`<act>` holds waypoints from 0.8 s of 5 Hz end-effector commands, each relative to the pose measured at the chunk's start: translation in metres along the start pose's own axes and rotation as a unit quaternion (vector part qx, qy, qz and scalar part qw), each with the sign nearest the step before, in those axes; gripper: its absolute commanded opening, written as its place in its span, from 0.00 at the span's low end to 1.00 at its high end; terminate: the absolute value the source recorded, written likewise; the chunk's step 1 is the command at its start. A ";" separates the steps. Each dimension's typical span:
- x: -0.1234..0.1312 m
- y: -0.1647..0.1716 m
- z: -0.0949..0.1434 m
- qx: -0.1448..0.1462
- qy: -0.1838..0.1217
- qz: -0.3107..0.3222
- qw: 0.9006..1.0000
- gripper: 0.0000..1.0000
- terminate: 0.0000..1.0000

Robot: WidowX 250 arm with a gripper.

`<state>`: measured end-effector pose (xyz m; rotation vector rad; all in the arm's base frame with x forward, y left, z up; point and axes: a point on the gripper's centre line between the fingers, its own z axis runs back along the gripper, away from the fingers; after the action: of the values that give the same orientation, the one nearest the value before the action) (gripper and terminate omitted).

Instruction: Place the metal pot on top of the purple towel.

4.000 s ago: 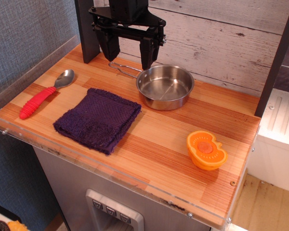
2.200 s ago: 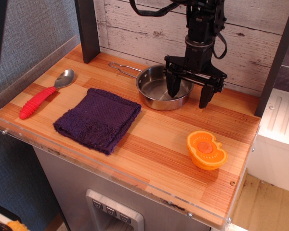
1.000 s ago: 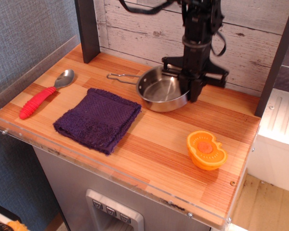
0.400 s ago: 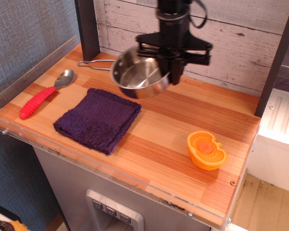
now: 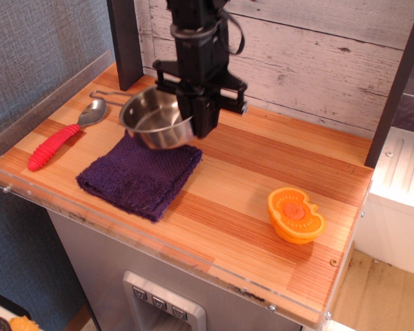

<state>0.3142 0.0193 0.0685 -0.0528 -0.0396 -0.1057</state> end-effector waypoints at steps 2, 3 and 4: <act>-0.040 0.011 -0.006 0.000 0.006 0.034 0.999 0.00 0.00; -0.044 0.010 -0.012 -0.005 0.010 0.039 0.999 0.00 0.00; -0.041 0.011 -0.021 -0.003 0.022 0.036 0.999 0.00 0.00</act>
<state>0.2708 0.0310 0.0358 -0.0619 0.0400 -0.0326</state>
